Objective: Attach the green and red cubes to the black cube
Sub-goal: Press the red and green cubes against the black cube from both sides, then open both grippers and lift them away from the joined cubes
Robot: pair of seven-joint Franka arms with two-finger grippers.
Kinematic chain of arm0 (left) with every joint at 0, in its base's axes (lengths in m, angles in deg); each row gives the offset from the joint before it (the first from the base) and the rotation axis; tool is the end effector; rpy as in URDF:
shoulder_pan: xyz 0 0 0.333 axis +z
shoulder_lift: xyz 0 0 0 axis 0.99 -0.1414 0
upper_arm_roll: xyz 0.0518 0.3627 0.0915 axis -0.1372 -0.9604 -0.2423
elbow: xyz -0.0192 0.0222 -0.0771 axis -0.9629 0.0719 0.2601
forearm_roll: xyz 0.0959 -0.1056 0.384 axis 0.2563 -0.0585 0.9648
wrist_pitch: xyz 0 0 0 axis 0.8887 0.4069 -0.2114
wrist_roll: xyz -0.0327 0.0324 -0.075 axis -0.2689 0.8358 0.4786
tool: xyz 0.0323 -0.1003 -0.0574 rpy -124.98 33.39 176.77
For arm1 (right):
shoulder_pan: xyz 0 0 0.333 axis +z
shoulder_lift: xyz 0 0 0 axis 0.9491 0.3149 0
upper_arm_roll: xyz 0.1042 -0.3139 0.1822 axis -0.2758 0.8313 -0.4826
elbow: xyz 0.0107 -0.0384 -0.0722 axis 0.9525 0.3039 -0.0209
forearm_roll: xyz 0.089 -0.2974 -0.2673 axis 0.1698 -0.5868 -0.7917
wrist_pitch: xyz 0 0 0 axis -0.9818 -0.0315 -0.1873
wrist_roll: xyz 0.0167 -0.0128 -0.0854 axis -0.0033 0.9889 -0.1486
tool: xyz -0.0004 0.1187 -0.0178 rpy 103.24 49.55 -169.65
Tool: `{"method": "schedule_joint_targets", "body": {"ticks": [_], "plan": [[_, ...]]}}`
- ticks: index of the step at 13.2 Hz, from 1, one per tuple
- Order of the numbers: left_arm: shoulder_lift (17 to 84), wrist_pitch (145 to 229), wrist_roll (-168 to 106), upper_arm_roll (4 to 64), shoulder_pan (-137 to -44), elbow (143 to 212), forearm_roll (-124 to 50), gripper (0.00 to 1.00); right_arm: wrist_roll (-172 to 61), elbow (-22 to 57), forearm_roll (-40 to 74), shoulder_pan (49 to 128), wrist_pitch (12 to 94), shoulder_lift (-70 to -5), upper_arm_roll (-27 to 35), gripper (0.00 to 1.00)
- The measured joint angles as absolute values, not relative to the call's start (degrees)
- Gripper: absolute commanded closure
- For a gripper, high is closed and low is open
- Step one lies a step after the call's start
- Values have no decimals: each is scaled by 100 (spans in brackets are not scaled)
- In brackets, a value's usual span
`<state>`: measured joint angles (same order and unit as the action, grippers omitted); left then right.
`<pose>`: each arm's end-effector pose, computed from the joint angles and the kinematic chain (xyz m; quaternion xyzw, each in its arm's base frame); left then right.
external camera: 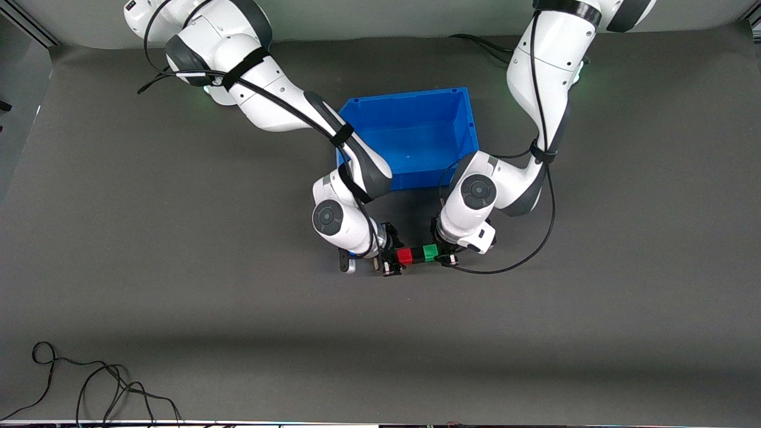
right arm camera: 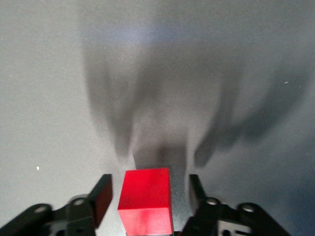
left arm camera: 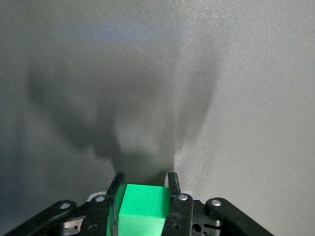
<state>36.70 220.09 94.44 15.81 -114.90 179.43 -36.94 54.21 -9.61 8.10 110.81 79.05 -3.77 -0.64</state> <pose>0.6081 -0.3958 0.2087 0.6012 0.7939 -0.0337 0.0851 0.6530 0.5261 0.1812 -0.7167 0.6693 0.1233 0.1524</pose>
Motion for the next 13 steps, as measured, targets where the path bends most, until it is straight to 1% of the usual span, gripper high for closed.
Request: {"method": "schedule_joint_targets", "body": {"ticks": [1, 5, 7, 9, 13], "plan": [[3669, 22009, 9444, 1580, -11490, 17943, -3693, 0, 5421, -989, 797, 11080, 7906, -377, -45, 0], [3674, 21995, 9435, 1551, -11487, 17917, -3682, 0, 5422, -1120, 782, 11028, 7808, -431, 69, 0], [3733, 21742, 9211, 1504, -11475, 17870, -3605, 0, 5410, -1190, 536, 10959, 7259, -599, 372, 0], [4001, 21177, 8596, 1448, -11365, 17804, -3594, 0, 5291, -1228, 85, 10837, 6545, -871, 566, 0], [5046, 19537, 6995, 1402, -10677, 17766, -3570, 0, 4065, -1204, -94, 10613, 4943, -1492, 1066, 0]]}}
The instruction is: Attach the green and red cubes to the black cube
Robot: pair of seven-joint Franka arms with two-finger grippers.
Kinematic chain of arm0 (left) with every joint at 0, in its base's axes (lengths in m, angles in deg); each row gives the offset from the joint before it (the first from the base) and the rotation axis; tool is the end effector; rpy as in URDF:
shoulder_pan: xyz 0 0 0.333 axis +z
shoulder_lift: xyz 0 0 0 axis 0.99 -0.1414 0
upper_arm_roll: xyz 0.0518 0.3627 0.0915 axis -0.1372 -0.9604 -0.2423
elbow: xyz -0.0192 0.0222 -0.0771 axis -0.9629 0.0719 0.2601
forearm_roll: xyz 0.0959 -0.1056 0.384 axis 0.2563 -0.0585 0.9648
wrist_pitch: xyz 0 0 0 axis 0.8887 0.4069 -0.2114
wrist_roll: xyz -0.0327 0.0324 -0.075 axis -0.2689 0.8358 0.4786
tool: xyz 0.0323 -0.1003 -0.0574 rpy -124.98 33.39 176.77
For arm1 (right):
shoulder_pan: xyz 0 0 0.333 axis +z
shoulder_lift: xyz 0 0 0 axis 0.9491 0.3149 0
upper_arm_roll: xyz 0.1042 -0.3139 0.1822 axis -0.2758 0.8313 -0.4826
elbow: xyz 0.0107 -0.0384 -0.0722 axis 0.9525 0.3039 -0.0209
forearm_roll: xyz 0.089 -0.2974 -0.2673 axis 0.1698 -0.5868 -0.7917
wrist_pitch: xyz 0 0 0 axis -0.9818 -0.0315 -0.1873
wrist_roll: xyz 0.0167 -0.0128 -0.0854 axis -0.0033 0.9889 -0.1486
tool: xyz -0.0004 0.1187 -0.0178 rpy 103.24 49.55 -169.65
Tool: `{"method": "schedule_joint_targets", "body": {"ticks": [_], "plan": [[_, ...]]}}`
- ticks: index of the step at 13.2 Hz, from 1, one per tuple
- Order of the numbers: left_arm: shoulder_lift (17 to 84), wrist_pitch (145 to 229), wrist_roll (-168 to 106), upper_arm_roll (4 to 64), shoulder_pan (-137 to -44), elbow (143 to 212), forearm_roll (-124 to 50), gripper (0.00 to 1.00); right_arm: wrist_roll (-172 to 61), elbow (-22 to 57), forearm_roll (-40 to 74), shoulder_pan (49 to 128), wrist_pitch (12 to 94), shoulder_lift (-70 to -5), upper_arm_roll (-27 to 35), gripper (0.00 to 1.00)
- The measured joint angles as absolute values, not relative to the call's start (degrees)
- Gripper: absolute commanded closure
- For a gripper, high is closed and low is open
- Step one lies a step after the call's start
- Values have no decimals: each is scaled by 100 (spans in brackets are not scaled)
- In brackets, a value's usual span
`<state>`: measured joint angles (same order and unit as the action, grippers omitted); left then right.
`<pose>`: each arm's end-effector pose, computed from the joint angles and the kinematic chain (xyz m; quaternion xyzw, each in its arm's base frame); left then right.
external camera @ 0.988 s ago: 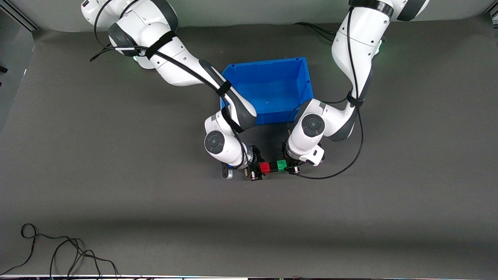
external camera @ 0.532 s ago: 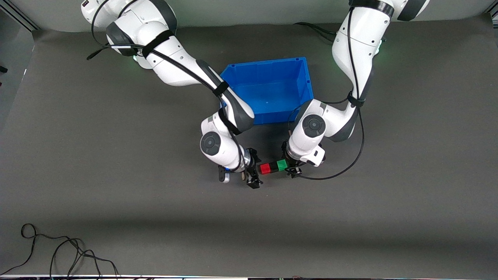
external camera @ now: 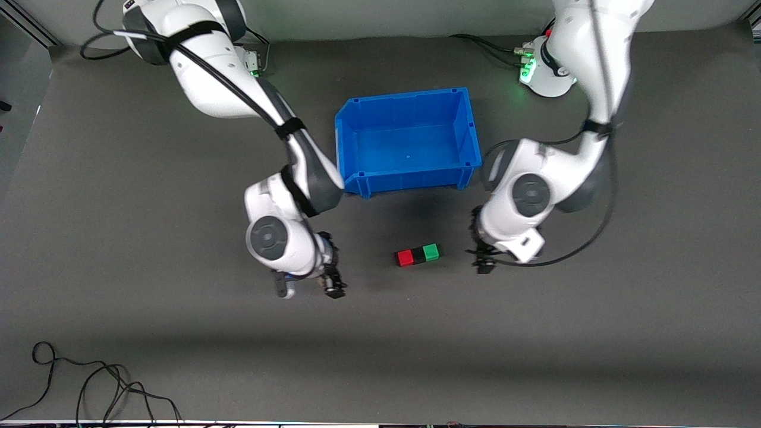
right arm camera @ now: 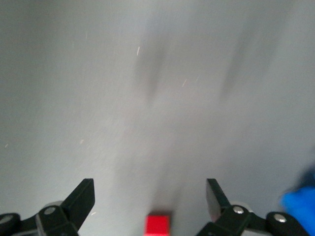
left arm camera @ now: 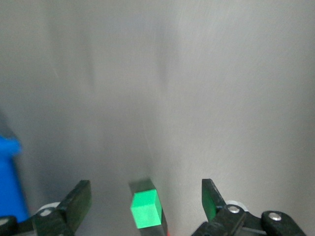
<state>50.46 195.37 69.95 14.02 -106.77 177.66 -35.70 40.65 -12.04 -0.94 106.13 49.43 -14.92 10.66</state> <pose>0.6394 -0.2852 0.3530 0.7182 0.6942 -0.0431 0.0203 0.7167 0.3778 0.3209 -0.8023 0.5917 0.0753 0.0220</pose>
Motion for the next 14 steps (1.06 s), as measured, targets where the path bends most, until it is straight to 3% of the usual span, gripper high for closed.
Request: {"method": "schedule_joint_targets", "body": {"ticks": [3, 10, 14], "plan": [[5689, 18534, 5326, 1374, -9895, 17781, -3545, 0, 2801, -779, -95, 10508, 4286, -2076, 1619, 0], [6802, 17181, 1640, 1358, -8596, 17828, -3277, 0, 210, 918, -127, 10493, 3974, -3779, 2629, 0], [7342, 16741, -279, 1353, -8185, 17819, -3198, 0, -630, 1077, -965, 10165, 3609, -4461, 2567, 0]]}}
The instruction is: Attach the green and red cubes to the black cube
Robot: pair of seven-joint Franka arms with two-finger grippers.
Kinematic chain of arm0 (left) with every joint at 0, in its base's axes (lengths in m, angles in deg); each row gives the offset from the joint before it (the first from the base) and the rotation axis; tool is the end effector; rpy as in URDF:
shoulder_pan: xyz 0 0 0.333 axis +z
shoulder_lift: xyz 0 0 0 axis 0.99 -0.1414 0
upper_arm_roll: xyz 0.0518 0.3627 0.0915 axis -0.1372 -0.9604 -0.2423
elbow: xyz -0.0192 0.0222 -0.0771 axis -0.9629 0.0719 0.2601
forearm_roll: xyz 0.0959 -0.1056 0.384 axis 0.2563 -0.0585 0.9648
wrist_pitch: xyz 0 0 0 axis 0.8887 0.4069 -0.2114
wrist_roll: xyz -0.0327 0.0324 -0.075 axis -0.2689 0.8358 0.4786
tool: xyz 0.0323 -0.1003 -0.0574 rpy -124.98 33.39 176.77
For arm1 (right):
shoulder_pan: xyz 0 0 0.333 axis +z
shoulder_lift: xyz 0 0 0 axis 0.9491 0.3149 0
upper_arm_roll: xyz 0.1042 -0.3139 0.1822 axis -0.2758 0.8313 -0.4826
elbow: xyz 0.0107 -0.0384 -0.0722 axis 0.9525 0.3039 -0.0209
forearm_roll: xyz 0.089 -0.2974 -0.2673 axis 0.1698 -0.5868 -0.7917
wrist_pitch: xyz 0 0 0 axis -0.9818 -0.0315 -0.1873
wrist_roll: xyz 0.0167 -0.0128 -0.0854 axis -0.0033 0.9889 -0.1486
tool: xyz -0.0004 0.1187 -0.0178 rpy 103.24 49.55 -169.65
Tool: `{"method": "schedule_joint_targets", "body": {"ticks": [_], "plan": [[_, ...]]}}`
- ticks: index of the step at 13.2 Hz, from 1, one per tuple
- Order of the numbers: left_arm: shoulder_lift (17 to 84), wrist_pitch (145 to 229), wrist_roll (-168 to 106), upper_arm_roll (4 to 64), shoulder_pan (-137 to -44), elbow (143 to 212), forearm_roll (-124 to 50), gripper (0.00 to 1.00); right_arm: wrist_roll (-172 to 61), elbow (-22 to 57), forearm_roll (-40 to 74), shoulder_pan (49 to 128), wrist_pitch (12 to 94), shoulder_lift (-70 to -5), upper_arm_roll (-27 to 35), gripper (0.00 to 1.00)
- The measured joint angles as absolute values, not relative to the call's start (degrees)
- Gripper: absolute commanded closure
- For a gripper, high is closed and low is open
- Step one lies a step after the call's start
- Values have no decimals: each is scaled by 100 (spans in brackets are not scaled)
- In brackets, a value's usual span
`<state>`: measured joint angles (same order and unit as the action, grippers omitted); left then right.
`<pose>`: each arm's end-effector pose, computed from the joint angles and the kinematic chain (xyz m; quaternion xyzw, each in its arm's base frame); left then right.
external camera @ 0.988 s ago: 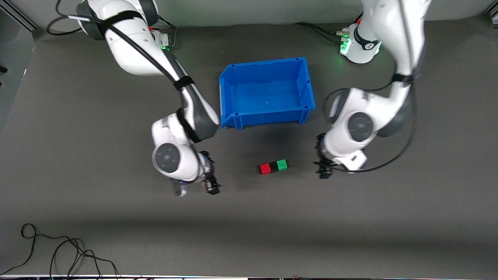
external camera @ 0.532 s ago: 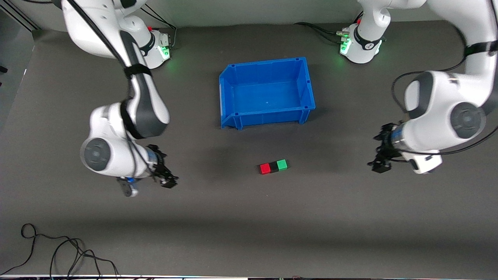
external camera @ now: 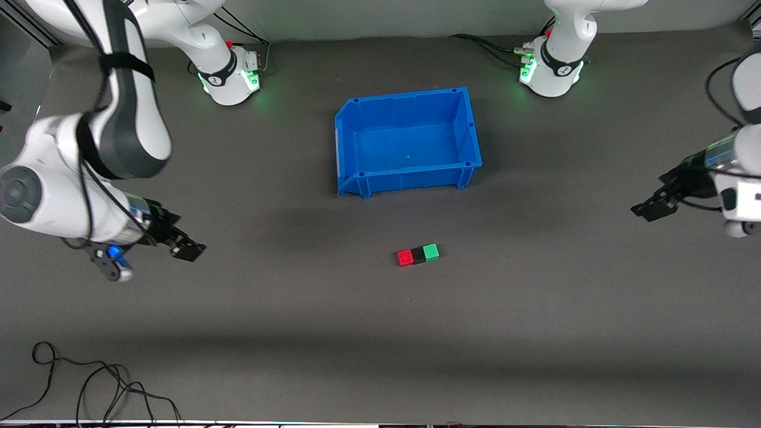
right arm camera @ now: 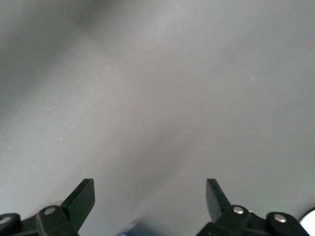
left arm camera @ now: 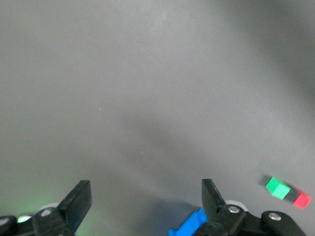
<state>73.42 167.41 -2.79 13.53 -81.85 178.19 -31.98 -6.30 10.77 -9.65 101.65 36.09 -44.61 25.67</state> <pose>0.5848 0.0133 0.5688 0.9462 0.3183 -0.0549 0.0172 0.6500 0.0863 0.5062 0.9274 -0.3666 -0.0735 0.0090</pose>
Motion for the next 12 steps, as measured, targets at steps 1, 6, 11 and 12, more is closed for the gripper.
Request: {"method": "schedule_joint_targets", "body": {"ticks": [1, 6, 11, 12], "plan": [[7457, 16738, -825, 1350, -8177, 17802, -3098, 0, -846, 1145, -1133, 9970, 3512, -4674, 2395, 0], [7729, 16324, -3474, 1371, -8187, 17322, -2993, 0, -2301, 1343, -1838, 8154, 3120, -5635, 750, 0], [7691, 15973, -4068, 1585, -8220, 17002, -2686, 1, -3758, 1241, -1970, 7769, 2926, -6078, 486, 0], [7689, 15970, -4096, 1639, -8228, 17000, -2625, 1, -3993, 1163, -2018, 7770, 2839, -6107, 480, 0]]}}
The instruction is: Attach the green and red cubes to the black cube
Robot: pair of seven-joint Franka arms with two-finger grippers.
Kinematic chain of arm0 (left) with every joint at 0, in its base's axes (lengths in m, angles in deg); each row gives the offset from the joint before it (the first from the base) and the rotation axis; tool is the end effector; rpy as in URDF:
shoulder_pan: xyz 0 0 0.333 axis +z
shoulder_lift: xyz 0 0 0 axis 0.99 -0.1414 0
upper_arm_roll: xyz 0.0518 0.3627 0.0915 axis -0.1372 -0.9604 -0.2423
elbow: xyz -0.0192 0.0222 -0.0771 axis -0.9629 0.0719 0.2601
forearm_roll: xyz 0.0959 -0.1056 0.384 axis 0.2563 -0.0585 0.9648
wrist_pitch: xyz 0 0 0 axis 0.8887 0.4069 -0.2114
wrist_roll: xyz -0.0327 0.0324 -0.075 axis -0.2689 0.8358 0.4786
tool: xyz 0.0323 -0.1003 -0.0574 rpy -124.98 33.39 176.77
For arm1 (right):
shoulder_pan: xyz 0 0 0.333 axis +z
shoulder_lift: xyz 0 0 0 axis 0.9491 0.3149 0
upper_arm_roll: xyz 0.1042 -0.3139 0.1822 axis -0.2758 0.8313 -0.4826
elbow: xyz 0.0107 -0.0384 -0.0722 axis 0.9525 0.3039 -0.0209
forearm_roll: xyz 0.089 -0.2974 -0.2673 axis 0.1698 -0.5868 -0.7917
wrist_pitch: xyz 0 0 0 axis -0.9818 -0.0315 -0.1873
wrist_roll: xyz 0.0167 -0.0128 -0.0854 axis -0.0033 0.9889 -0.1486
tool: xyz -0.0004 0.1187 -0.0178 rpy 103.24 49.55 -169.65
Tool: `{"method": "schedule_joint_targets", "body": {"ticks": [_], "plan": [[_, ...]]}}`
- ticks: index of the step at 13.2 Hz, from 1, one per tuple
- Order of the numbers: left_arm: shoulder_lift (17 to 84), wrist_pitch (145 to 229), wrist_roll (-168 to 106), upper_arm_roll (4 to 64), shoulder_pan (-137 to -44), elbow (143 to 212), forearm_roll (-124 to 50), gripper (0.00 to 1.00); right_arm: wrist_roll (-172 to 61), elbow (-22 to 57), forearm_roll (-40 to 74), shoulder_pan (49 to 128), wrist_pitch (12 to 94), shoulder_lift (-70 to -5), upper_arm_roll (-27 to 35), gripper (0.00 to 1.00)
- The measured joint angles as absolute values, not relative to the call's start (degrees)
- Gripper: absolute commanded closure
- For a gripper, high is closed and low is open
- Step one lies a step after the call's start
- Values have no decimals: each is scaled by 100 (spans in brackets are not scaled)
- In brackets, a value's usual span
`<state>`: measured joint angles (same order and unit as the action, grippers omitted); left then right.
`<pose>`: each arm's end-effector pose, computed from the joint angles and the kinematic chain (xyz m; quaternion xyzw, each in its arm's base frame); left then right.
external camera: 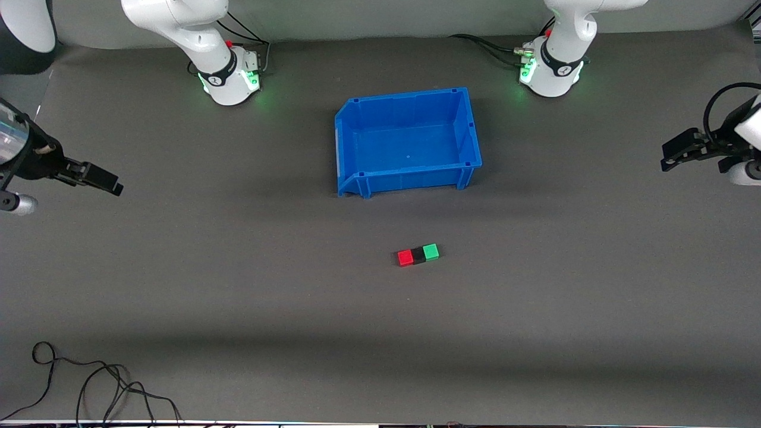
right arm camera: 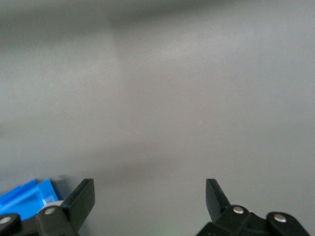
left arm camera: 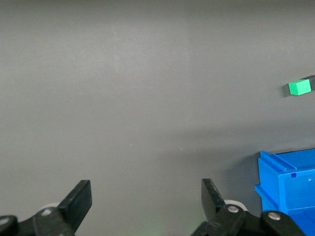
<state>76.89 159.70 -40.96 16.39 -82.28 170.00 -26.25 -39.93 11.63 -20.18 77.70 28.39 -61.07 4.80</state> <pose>0.5642 -0.0083 0.6625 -0.9988 0.0434 0.0139 0.0167 0.5713 -0.0018 0.6492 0.9954 -0.0939 -0.0182 0.0050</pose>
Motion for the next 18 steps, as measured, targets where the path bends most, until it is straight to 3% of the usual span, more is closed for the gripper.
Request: {"method": "schedule_joint_targets", "body": {"ticks": [5, 11, 18], "plan": [[7650, 15966, -4213, 1653, -8278, 17001, -2465, 1, -5011, 1009, -2060, 7661, 2723, -6128, 458, 0], [7620, 15920, -4225, 1584, -8190, 17001, -2532, 0, -5065, 1009, -2060, 7021, 2663, -6128, -84, 0], [7614, 15920, -4231, 1588, -8160, 16994, -2570, 0, -5065, 1008, -2055, 7004, 2660, -6128, -183, 0]]}}
